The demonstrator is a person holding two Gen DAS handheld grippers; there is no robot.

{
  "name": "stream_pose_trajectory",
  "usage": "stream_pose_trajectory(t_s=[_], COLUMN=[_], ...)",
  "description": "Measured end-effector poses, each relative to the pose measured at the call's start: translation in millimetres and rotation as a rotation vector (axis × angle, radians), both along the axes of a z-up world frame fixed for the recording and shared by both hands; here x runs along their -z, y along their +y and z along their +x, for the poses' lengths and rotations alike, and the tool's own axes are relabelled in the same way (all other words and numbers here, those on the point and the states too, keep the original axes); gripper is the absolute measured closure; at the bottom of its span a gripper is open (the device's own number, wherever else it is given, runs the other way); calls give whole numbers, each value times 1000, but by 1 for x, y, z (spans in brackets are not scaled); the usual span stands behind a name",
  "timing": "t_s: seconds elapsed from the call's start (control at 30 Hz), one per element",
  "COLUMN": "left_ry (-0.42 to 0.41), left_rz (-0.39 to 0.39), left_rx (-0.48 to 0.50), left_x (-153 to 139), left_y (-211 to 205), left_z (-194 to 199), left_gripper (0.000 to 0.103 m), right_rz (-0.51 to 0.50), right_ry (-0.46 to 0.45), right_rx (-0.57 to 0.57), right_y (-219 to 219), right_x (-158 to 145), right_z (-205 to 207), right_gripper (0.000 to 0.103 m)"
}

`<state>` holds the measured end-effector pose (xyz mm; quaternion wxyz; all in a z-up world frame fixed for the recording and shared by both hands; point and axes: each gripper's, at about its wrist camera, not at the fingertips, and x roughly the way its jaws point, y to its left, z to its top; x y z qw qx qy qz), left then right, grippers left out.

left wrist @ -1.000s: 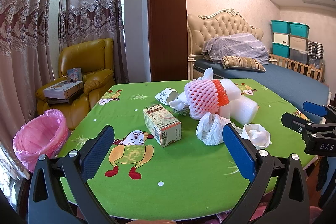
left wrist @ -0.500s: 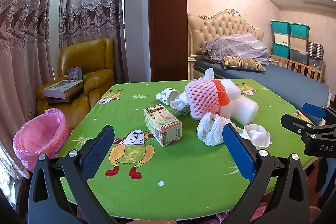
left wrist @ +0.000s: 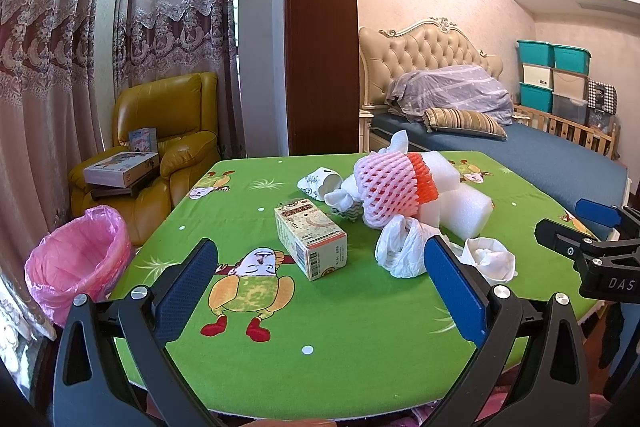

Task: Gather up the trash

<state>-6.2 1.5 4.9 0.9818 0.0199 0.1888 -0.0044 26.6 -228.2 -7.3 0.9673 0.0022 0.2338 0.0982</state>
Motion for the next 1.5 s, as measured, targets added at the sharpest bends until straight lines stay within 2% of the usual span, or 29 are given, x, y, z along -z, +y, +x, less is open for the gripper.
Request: stream_pose_trajectory(t_s=[1.13,1.37,1.5], left_ry=[3,-5,25], left_rz=[-8,1,-6], left_rx=[3,-10,-27], left_x=[4,6,9], left_y=[1,-3,-2], left_z=[0,-4,2], left_gripper=[7,7,7], right_rz=[-1,-13,-13], right_ry=[3,19,52], right_rx=[5,14,21], right_y=[0,-6,-11], right_x=[1,9,19], right_z=[-1,4,12], right_gripper=[4,4,4])
